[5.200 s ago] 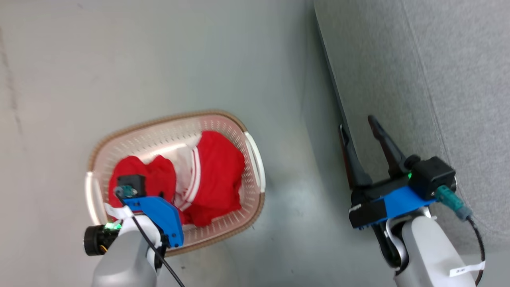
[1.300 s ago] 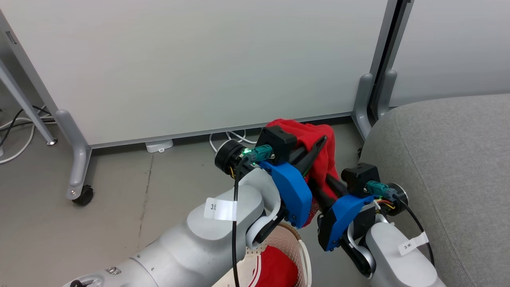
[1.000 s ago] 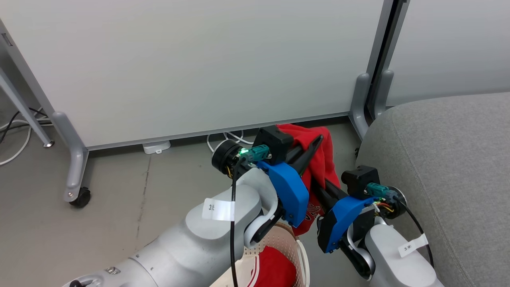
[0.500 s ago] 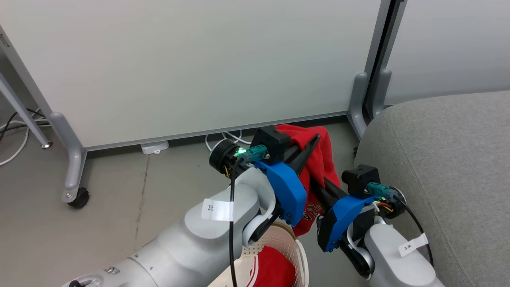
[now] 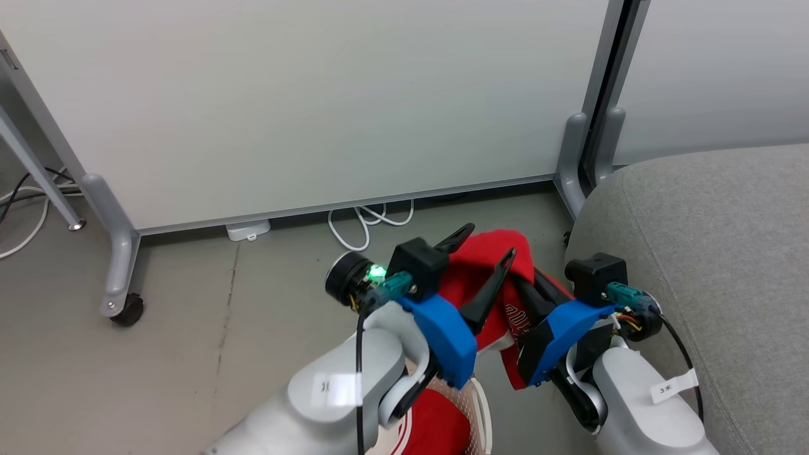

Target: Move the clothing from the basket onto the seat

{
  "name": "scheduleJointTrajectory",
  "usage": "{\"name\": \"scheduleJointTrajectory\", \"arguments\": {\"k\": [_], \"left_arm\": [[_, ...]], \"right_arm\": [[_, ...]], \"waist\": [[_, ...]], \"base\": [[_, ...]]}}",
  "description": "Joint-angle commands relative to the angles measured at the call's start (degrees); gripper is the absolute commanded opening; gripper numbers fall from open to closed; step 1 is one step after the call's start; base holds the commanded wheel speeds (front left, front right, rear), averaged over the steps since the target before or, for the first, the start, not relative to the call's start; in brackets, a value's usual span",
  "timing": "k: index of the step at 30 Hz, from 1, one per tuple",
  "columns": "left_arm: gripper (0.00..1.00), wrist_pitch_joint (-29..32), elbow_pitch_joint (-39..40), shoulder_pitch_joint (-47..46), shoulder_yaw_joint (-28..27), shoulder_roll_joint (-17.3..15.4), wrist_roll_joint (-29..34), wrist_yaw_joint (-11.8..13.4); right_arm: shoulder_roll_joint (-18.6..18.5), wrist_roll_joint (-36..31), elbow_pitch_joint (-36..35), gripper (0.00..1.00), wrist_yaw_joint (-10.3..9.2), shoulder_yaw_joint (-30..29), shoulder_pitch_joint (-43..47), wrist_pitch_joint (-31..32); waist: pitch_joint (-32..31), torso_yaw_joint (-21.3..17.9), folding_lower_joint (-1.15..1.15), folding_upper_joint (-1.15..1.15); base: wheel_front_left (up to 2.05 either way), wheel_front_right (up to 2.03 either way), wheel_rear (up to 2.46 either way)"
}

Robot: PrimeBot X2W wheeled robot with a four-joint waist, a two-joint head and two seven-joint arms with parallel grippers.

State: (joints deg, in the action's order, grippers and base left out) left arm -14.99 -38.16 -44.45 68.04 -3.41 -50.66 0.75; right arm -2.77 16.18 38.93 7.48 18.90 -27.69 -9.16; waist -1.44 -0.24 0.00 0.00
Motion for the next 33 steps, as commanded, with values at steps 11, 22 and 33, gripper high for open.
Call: {"name": "scheduleJointTrajectory", "arguments": {"k": [11, 22, 33], "left_arm": [[1.0, -0.3, 11.0, 15.6, -16.5, -6.7, 17.0, -2.3], [1.0, -0.3, 15.1, 26.2, -29.2, -8.3, 25.3, -4.8], [1.0, -0.3, 16.1, 32.0, -38.0, -6.4, 30.3, -6.9]], "right_arm": [[-0.2, -1.7, -2.1, 0.0, 0.03, -3.6, 1.6, -0.5], [-0.2, -2.3, -3.7, 0.0, 0.03, -5.2, 3.8, 0.0], [-0.2, -3.2, -5.5, 0.0, 0.03, -6.8, 4.9, 0.8]], "waist": [[0.3, 0.5, 0.0, 0.0], [0.0, 0.8, 0.0, 0.0], [0.1, 0.9, 0.0, 0.0]], "base": [[0.0, 0.0, 0.0], [0.0, 0.0, 0.0], [0.0, 0.0, 0.0]]}}
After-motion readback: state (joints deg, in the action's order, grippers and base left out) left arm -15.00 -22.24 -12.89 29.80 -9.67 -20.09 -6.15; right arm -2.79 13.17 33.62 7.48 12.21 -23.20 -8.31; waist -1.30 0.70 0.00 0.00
